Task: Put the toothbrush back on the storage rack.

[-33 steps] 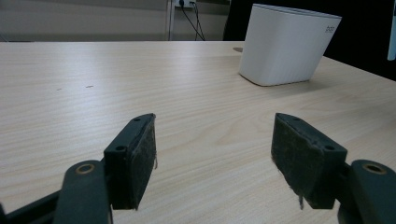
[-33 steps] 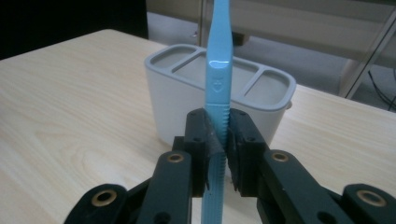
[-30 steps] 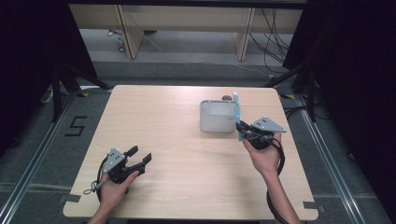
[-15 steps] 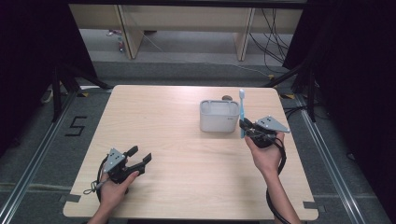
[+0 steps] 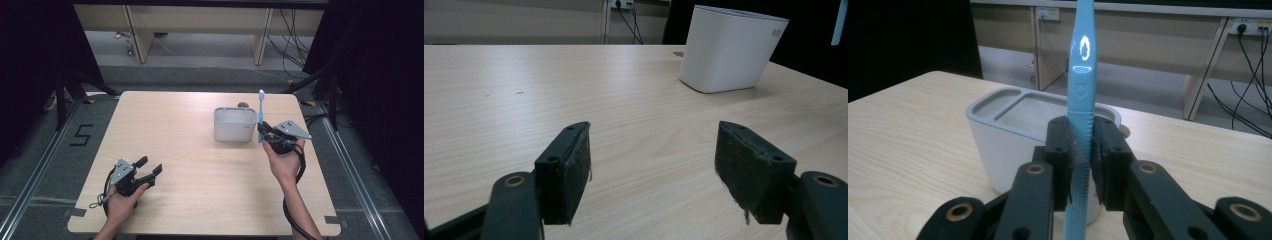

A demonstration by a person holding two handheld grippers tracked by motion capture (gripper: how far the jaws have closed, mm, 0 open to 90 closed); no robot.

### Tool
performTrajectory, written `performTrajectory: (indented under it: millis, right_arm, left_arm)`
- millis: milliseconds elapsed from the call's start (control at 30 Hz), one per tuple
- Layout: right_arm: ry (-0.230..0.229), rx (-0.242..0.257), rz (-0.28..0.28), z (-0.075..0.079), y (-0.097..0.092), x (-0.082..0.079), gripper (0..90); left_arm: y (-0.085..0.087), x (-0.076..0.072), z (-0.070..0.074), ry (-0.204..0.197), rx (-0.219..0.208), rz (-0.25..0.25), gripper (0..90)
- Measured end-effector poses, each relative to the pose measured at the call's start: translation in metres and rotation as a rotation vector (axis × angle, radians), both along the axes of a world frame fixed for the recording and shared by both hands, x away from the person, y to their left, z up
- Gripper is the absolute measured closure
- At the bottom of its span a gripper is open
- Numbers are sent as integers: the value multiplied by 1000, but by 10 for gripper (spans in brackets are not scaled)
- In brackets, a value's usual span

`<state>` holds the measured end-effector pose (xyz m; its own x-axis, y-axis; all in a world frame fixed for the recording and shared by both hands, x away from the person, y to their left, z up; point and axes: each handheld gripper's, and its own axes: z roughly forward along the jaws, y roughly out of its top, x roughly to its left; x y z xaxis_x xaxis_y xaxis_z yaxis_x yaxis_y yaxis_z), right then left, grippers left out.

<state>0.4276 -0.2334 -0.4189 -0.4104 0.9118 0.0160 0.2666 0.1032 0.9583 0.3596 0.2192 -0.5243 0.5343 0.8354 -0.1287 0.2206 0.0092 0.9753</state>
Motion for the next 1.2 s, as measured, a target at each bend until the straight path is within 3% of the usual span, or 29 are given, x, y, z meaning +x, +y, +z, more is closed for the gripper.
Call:
performTrajectory:
  millis: [133,167,500,567,667,1200]
  right_arm:
    - [-11,1,-18,3,0,1,791]
    - [8,17,-16,3,1,1,791]
    - [-20,28,-25,9,2,6,791]
    - [-33,22,-31,11,2,7,791]
    - [-23,29,-29,13,2,8,791]
    - [-57,39,-37,22,8,16,791]
  left_arm:
    - [0,0,0,-1,-1,-1,299]
    - [0,0,0,-1,-1,-1,299]
    - [0,0,0,-1,-1,-1,299]
    - [0,-3,1,36,0,20,299]
    - [0,-3,1,36,-2,20,299]
    - [0,-3,1,36,-2,18,298]
